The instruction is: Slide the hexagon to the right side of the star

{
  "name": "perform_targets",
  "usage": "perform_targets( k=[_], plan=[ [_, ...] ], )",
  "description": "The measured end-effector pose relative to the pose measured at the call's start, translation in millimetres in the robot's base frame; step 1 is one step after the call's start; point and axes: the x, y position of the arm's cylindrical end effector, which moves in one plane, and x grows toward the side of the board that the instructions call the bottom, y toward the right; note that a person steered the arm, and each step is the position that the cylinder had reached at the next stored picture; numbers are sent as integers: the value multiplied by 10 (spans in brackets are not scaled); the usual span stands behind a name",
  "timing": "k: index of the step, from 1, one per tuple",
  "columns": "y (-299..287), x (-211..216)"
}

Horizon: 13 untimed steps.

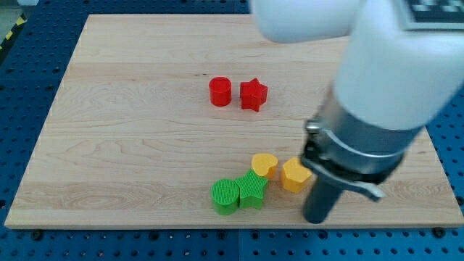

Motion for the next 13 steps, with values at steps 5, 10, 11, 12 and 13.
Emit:
perform_targets(
  k=[5,10,11,12,13],
  plan=[
    [-119,-148],
    [-81,-1168],
    [-16,-1344],
    [63,-1345],
    [309,-1070]
  ],
)
